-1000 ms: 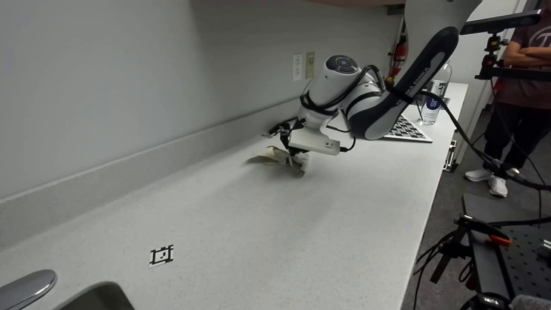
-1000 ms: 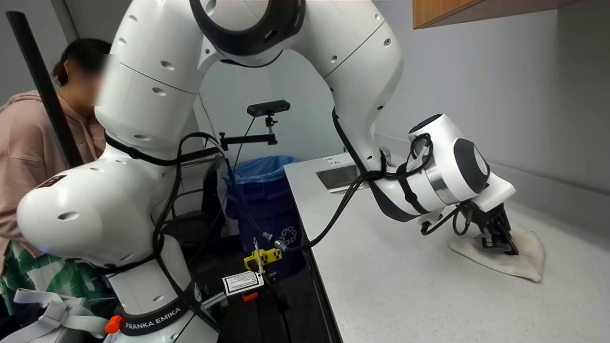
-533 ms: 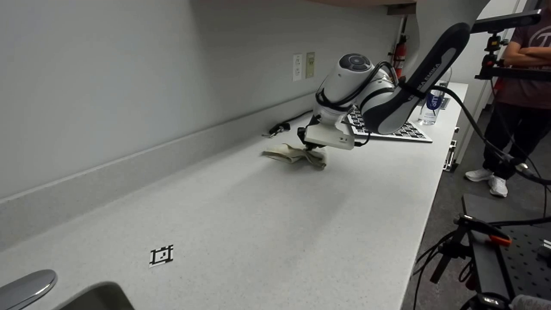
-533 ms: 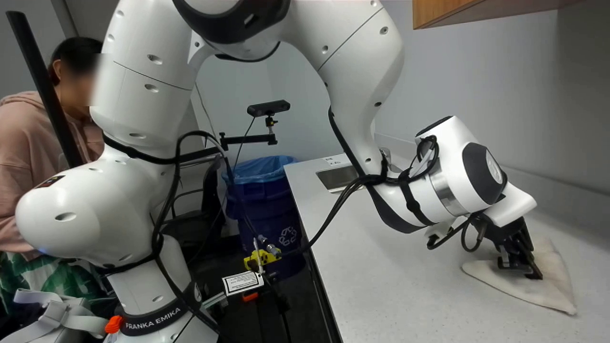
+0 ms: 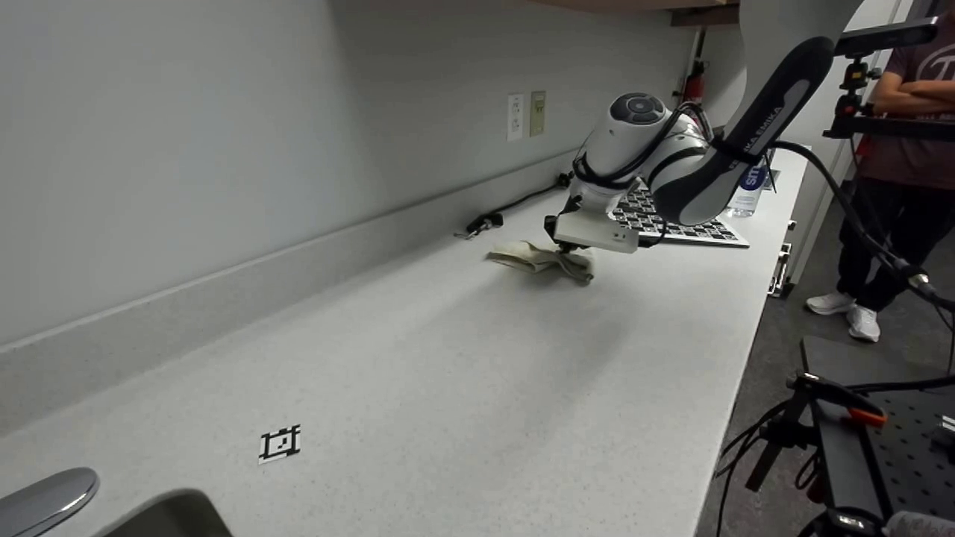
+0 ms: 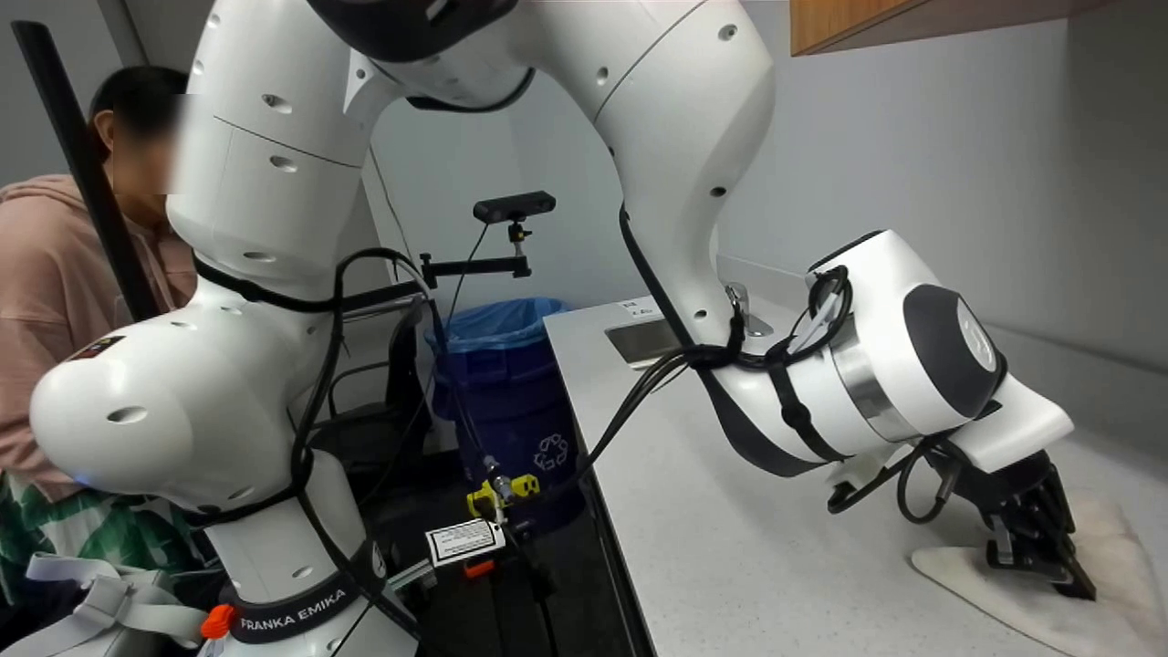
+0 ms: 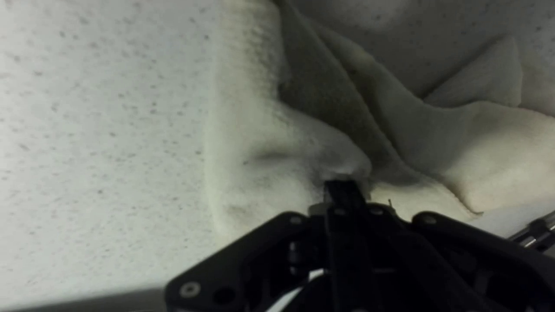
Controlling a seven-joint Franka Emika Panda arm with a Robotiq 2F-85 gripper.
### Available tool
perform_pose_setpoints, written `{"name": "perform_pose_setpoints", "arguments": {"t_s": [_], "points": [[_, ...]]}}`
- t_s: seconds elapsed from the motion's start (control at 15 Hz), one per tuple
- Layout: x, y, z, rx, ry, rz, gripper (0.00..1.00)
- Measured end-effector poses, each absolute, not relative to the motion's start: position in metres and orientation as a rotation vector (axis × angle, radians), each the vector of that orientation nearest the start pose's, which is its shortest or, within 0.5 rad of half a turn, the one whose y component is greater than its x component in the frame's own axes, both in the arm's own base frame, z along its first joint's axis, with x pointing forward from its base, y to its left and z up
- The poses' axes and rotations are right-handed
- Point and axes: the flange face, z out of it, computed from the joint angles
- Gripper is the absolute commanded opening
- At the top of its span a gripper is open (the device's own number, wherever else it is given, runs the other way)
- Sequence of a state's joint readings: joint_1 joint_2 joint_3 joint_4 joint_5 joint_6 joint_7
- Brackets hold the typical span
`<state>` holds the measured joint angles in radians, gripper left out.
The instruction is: Use the cloth on the counter to wipe the countertop
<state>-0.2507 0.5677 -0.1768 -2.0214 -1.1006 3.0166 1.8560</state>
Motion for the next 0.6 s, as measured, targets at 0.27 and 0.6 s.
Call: {"name": "perform_pose_setpoints", "arguments": {"t_s": [0.27,0.6], "points": [[0.577,-0.185,0.188,-2.614,1.722,-0.854,0.00],[0.599,-0.153,0.189,-2.611,1.637,-0.847,0.00]]}}
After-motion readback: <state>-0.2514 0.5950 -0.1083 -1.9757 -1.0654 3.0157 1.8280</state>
